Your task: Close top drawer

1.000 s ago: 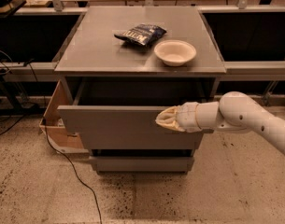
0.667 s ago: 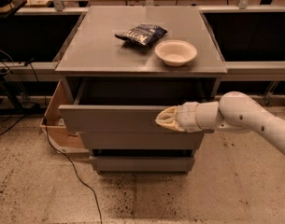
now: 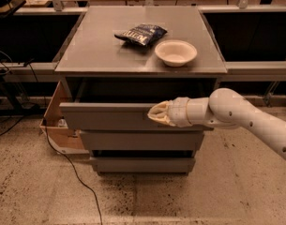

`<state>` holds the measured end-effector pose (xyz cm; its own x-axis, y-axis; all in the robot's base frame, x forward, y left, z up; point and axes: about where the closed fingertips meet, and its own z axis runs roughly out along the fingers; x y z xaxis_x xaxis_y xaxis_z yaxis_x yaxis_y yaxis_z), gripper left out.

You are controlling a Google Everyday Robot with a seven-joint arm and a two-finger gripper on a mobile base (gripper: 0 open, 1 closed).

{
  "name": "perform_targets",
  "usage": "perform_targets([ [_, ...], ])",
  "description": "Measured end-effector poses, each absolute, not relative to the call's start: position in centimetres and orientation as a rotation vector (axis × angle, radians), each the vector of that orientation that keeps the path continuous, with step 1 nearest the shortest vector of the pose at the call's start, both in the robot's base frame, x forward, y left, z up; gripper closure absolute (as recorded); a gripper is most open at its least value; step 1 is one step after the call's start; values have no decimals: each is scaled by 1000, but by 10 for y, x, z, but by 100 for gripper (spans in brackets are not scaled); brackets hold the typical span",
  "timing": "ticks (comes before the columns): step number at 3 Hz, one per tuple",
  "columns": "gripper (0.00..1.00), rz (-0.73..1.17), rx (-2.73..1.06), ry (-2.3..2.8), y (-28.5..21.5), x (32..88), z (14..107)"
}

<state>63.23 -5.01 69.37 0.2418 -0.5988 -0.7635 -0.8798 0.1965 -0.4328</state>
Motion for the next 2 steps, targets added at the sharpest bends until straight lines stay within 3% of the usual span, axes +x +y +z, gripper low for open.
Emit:
perform_targets([
  [2,100,284,-1384,1429,-43,653,689],
])
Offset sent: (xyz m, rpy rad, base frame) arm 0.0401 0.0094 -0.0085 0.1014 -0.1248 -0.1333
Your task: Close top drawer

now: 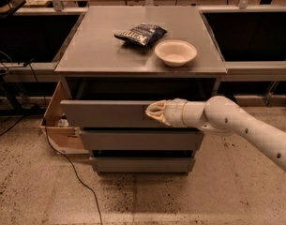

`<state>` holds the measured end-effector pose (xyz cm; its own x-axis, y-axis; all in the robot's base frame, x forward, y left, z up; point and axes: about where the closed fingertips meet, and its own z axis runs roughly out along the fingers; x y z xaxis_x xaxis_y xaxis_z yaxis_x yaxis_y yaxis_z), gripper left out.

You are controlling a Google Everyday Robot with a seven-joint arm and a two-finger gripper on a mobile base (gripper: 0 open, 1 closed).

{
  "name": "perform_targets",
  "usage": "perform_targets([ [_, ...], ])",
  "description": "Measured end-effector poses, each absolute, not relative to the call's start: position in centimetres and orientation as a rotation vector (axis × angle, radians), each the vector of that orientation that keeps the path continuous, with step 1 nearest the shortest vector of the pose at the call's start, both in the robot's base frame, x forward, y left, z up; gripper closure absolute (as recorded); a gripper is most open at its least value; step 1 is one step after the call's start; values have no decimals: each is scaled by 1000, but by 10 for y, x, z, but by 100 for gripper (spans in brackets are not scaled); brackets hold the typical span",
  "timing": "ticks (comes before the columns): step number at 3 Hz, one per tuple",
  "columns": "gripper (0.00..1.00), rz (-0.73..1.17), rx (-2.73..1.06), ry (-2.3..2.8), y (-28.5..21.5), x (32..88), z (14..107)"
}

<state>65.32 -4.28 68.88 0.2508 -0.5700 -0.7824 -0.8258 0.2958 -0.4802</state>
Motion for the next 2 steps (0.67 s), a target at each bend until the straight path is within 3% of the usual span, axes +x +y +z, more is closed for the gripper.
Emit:
perform_targets([
  [2,100,293,-1341,1349,-19,688,680],
])
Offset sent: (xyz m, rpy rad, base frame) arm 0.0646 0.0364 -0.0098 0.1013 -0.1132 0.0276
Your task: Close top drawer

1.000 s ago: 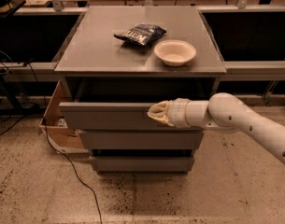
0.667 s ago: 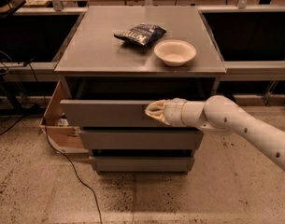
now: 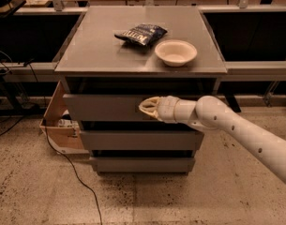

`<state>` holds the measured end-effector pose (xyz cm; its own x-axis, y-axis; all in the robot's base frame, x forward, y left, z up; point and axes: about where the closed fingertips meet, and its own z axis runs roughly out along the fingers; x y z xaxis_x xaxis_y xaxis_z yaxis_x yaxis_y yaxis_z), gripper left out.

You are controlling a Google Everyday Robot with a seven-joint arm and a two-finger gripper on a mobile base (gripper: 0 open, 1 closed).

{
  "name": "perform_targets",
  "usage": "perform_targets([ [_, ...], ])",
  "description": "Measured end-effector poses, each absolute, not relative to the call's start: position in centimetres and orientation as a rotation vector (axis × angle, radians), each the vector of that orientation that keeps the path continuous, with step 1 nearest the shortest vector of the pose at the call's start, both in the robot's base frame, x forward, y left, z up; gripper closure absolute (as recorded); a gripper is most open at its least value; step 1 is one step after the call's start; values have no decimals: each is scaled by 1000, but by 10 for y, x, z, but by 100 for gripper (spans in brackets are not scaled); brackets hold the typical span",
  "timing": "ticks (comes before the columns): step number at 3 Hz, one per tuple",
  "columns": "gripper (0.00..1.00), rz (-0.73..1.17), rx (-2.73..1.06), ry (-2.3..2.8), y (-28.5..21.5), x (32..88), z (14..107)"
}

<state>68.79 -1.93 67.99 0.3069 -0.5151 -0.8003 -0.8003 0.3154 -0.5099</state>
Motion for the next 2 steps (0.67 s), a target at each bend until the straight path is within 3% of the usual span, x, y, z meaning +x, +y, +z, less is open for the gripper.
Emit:
perform_targets([
  [2,100,291,-1323,1318,-12,702,681],
])
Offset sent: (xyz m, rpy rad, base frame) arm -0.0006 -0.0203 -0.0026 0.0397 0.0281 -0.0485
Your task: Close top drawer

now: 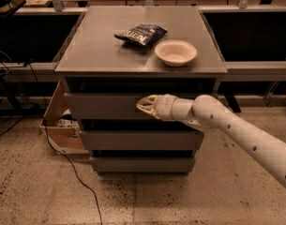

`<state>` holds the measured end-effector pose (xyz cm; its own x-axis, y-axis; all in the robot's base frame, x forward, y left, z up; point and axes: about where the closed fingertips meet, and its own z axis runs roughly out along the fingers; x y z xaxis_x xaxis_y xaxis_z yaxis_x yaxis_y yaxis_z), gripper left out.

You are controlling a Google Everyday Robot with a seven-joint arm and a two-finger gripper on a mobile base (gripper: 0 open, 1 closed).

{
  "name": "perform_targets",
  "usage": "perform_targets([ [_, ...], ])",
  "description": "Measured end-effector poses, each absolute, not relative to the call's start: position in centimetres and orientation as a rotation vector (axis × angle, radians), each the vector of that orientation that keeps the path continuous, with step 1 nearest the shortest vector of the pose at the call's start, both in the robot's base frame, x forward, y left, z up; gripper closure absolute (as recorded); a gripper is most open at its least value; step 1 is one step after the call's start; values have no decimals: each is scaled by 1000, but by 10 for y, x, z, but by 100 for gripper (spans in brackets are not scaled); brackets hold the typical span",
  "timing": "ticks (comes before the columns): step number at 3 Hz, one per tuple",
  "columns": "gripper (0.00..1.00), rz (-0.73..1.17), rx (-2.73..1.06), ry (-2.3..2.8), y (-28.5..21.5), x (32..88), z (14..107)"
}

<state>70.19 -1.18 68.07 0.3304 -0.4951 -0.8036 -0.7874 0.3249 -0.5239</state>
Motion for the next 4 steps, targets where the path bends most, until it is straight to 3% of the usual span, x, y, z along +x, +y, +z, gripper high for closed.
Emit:
perform_targets([
  [2,100,332,-1295,1495,-84,604,711],
  [3,100,242,-1275,1567,-122,554,743],
  [4,100,183,-1271,1581,-140,544,757],
])
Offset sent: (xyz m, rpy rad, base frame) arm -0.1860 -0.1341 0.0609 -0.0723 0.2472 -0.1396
